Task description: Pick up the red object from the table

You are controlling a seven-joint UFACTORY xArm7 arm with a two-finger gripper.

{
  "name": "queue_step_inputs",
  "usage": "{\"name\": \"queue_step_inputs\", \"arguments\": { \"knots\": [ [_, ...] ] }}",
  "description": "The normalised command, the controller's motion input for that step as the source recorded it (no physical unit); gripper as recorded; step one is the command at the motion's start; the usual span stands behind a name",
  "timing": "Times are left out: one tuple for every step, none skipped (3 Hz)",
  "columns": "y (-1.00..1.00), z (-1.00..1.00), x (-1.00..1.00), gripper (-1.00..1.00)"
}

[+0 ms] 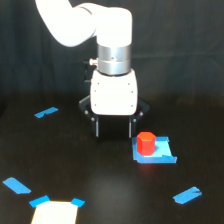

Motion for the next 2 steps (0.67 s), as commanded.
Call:
{"name": "queue_step_inputs", "arguments": {
  "knots": [
    [-0.11, -0.62, 0.98, -0.44],
    [-0.03, -0.25, 1.00, -0.17]
  ]
}}
